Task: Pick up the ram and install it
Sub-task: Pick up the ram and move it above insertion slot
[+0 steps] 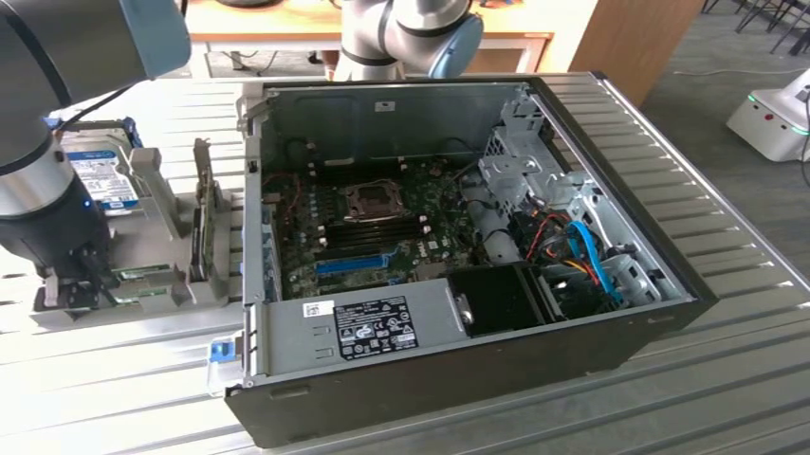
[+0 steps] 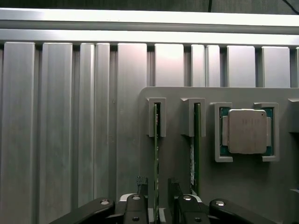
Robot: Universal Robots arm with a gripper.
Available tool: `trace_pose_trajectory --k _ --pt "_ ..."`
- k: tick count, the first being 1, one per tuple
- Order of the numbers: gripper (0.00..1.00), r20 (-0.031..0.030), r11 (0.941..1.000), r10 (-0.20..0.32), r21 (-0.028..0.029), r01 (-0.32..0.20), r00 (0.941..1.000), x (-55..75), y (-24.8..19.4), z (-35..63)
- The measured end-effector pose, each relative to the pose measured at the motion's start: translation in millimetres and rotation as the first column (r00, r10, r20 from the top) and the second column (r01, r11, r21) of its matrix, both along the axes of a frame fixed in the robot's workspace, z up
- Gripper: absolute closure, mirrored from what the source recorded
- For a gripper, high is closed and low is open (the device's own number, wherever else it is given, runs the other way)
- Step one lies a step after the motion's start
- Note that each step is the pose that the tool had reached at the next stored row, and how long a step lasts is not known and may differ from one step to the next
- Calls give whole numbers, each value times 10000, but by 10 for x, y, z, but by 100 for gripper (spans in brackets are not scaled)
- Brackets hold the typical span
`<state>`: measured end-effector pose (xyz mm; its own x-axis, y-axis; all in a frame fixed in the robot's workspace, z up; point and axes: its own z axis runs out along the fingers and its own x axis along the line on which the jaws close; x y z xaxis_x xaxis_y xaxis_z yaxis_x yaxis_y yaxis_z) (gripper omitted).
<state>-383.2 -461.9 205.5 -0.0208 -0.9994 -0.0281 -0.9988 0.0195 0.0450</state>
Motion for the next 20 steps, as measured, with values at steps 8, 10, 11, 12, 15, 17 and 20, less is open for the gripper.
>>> trace_pose_trajectory --k 8,10,11,12,15,17,20 --pt "69 -55 10000 0 1 0 10000 99 -3 1" --pt "69 -56 10000 0 2 0 10000 116 -2 0" --pt "69 -55 10000 1 2 -1 10000 122 -2 0" --pt "69 -55 10000 -1 3 1 10000 124 -2 0" --pt "69 -57 10000 -1 2 1 10000 126 -2 0" --pt "69 -57 10000 0 1 0 10000 126 -2 0" --pt "69 -56 10000 0 2 0 10000 127 -3 -11"
